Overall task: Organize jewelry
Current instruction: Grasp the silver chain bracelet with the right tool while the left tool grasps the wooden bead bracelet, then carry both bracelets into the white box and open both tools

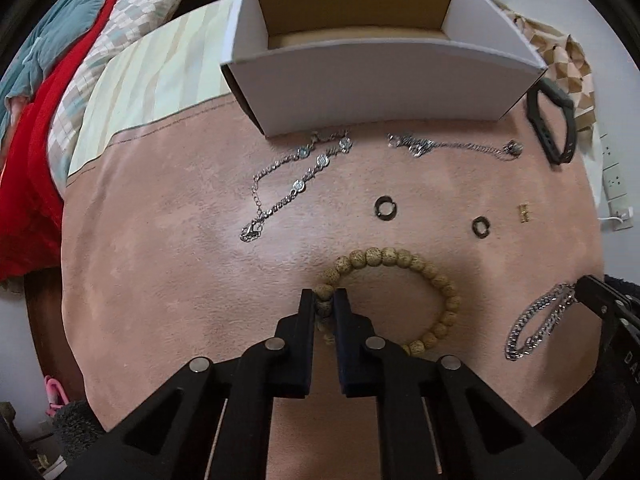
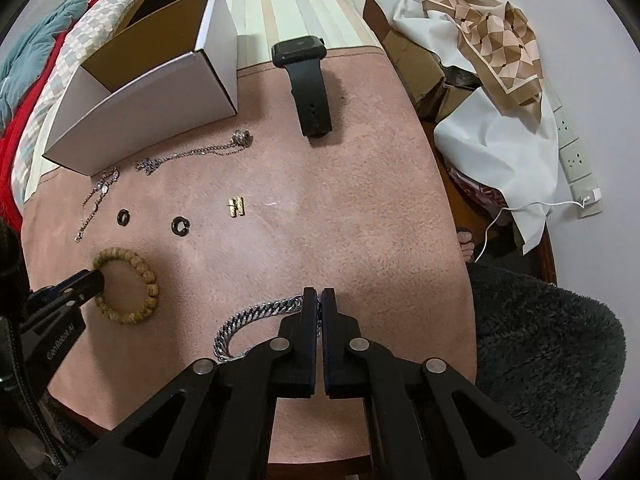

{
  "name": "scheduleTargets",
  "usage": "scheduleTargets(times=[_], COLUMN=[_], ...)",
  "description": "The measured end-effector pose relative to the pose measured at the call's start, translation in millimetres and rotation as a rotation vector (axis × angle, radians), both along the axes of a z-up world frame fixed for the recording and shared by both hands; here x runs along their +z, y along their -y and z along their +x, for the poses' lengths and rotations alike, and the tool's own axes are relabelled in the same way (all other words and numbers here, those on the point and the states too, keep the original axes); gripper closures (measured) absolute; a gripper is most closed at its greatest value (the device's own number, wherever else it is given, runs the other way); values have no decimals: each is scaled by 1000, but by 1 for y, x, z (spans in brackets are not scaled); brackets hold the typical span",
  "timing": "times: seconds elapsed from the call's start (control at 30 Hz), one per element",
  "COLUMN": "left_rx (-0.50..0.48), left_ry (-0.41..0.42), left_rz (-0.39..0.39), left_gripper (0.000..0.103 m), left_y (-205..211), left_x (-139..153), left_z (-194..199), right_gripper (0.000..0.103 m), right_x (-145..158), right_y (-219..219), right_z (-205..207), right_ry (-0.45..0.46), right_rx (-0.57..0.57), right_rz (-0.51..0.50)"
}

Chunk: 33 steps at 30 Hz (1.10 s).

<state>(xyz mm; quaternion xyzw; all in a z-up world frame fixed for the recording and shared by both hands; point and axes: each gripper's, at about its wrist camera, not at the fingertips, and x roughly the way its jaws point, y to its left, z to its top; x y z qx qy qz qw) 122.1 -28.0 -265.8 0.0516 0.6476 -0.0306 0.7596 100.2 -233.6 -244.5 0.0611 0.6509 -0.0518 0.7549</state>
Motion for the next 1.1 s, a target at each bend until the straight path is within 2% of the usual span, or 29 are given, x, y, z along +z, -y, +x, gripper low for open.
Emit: scheduleTargets(times=[0.1,0.3,0.57,0.73,0.93,1.1], left_rx=[3,10,1,-1,-3,-4], left_ry=[25,73,116,170,261,296], left_rz=[-10,-43,-88,-133,-189,-186], left_gripper=[96,96,96,96,96,96], left_y=[-4,-27,-7,-5,-6,-10], left_x=[13,38,66,100,151,165], left_z=[-4,-7,3,14,42,86], right_gripper=[101,101,101,101,101,101], right_x=[4,20,55,79,123,151], right_y=[0,10,11,4,-4,-19], right_z=[-1,-2,-7,-1,24,65], right_ry=[11,45,117,165,251,328], right_rx=[-5,-50,-40,-8,46,124], right_rz=[11,98,145,166,216,195])
